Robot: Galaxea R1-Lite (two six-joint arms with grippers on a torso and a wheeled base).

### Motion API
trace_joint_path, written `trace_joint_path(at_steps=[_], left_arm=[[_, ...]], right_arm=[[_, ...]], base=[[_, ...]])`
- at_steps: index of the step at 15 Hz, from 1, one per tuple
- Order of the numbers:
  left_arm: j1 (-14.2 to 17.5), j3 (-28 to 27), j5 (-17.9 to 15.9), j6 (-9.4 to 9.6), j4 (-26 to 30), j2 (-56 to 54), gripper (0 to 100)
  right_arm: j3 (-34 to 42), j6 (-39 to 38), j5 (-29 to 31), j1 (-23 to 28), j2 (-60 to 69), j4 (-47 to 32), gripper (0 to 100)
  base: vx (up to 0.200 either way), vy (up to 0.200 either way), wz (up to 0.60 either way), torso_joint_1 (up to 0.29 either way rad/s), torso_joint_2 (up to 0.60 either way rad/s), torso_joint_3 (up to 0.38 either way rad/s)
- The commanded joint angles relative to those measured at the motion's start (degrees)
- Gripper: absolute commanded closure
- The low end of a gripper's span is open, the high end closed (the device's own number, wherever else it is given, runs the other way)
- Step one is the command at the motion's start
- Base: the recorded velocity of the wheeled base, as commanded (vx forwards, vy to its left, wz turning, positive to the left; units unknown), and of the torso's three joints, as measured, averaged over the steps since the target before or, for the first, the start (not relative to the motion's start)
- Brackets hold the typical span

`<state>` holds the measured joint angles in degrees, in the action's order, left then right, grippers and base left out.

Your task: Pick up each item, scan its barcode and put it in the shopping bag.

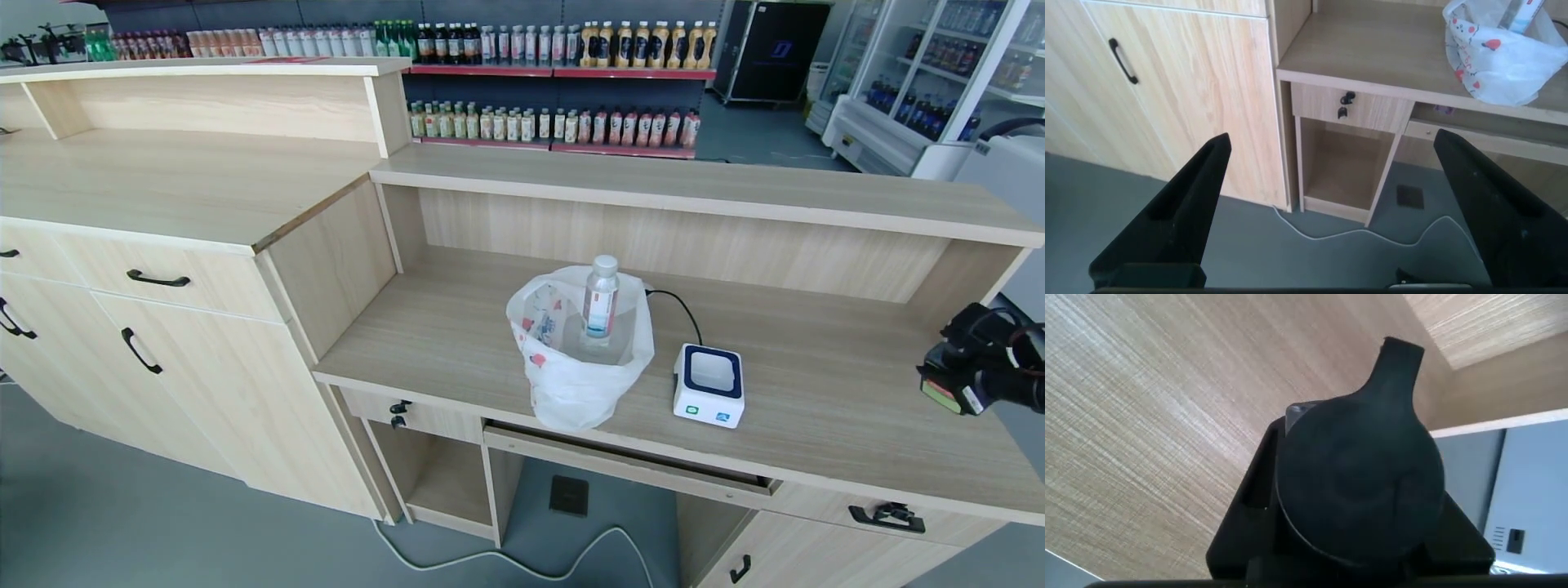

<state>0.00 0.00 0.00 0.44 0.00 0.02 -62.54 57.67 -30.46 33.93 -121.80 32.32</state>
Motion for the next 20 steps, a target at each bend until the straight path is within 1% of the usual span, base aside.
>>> trace_joint_path(at_steps=[1,3,4,5,6,7,9,10,11,12,13,14,15,16,18,19,20], left_arm=[[0.00,0.00,0.00,0.00,0.00,-0.02,0],[0.00,0.00,0.00,0.00,0.00,-0.02,0],[0.00,0.00,0.00,0.00,0.00,-0.02,0],[0.00,0.00,0.00,0.00,0.00,-0.02,0],[0.00,0.00,0.00,0.00,0.00,-0.02,0],[0.00,0.00,0.00,0.00,0.00,-0.02,0],[0.09,0.00,0.00,0.00,0.00,-0.02,0],[0.00,0.00,0.00,0.00,0.00,-0.02,0],[0.00,0.00,0.00,0.00,0.00,-0.02,0],[0.00,0.00,0.00,0.00,0.00,-0.02,0],[0.00,0.00,0.00,0.00,0.00,-0.02,0],[0.00,0.00,0.00,0.00,0.00,-0.02,0],[0.00,0.00,0.00,0.00,0.00,-0.02,0],[0.00,0.00,0.00,0.00,0.00,-0.02,0],[0.00,0.00,0.00,0.00,0.00,-0.02,0],[0.00,0.00,0.00,0.00,0.00,-0.02,0],[0.00,0.00,0.00,0.00,0.00,-0.02,0]], right_arm=[[10.24,4.64,-0.47,-0.18,22.39,2.93,100],[20.35,13.96,-6.10,-1.32,34.08,7.67,100],[22.37,17.74,-7.94,-2.55,36.45,7.85,100],[26.24,30.74,-11.28,-8.53,41.55,7.67,100],[26.68,39.09,-11.37,-14.41,43.75,7.41,100],[26.68,49.29,-11.20,-22.94,45.24,7.67,100],[28.17,65.55,-10.93,-39.29,45.86,7.67,100],[29.05,72.93,-10.58,-45.79,45.60,7.32,100],[29.40,79.88,-10.49,-50.45,45.60,7.67,100],[29.49,81.90,-10.49,-51.59,45.60,7.76,100],[29.49,81.90,-10.49,-51.59,45.60,7.76,100],[29.58,92.88,-12.87,-54.32,47.97,7.94,100],[30.11,96.84,-13.74,-55.81,49.55,7.50,100],[30.90,99.39,-14.10,-57.74,49.02,7.41,100],[31.16,101.85,-15.24,-60.12,48.06,7.67,100],[30.90,103.25,-15.15,-62.84,47.62,7.85,100],[30.81,103.52,-15.24,-64.07,47.18,7.85,100]], base=[[0.000,0.000,0.00,0.000,0.00,0.000],[0.000,0.000,0.00,0.000,0.00,0.000],[0.000,0.000,0.00,0.000,0.00,0.000],[0.000,0.000,0.00,0.000,0.00,0.000],[0.000,0.000,0.00,0.000,0.00,0.000],[0.000,0.000,0.00,0.000,0.00,0.000],[0.000,0.000,0.00,0.000,0.00,0.000],[0.000,0.000,0.00,0.000,0.00,0.000],[0.000,0.000,0.00,0.000,0.00,0.000],[0.000,0.000,0.00,0.000,0.00,0.000],[0.000,0.000,0.00,0.000,0.00,0.000],[0.000,0.000,0.00,0.000,0.00,0.000],[0.000,0.000,0.00,0.000,0.00,0.000],[0.000,0.000,0.00,0.000,0.00,0.000],[0.000,0.000,0.00,0.000,0.00,0.000],[0.000,0.000,0.00,0.000,0.00,0.000],[0.000,0.000,0.00,0.000,0.00,0.000]])
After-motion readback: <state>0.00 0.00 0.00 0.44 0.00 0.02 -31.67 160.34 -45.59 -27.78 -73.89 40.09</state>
